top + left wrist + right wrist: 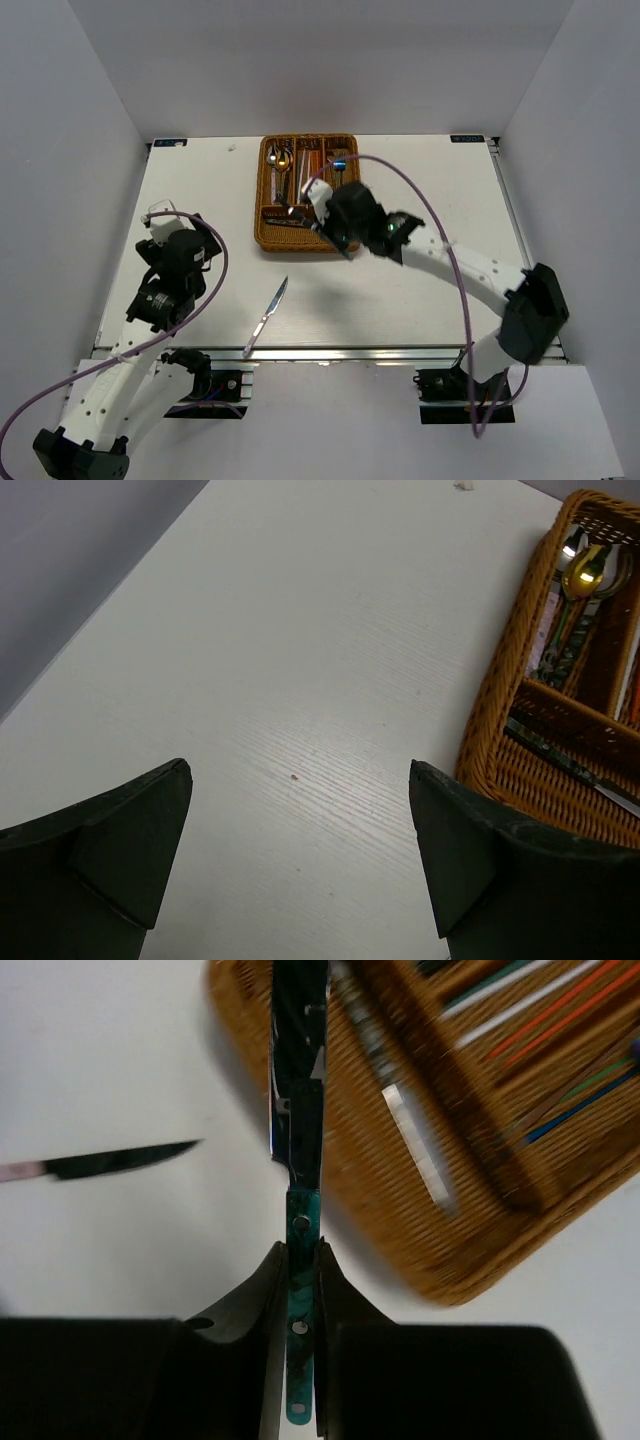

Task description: Sort the eating utensils into containers

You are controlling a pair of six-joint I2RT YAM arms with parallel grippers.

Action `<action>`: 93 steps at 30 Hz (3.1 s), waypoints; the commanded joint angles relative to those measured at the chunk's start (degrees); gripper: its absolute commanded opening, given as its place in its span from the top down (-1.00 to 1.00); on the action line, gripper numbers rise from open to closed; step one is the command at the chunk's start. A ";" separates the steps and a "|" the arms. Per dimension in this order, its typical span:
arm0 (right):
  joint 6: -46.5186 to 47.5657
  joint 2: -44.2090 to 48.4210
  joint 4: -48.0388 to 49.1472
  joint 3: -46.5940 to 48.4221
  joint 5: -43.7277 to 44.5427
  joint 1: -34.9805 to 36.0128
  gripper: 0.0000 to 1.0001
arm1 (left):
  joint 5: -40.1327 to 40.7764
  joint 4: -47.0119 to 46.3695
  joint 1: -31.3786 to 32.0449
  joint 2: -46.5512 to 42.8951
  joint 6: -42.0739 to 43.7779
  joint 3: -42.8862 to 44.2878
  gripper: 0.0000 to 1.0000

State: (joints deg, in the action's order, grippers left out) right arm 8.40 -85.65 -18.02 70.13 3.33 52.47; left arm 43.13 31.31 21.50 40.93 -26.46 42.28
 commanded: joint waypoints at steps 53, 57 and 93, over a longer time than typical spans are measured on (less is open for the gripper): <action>-101.30 -29.56 -42.67 36.09 53.09 33.13 -0.79 | 14.00 -0.02 -9.81 -7.79 -4.04 -0.36 -0.96; -102.29 -37.29 -43.26 38.24 49.42 35.25 -0.79 | 13.38 -0.37 -9.72 -9.98 -3.86 -1.06 -0.96; -99.29 -44.26 -38.85 23.66 31.47 28.31 0.49 | 14.87 -0.55 -6.82 -16.76 -2.99 -2.03 -0.96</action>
State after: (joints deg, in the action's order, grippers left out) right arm -90.39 -127.44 -50.00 98.65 38.57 82.28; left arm 56.71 30.85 14.48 24.91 -29.82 40.64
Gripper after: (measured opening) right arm 0.250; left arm 0.982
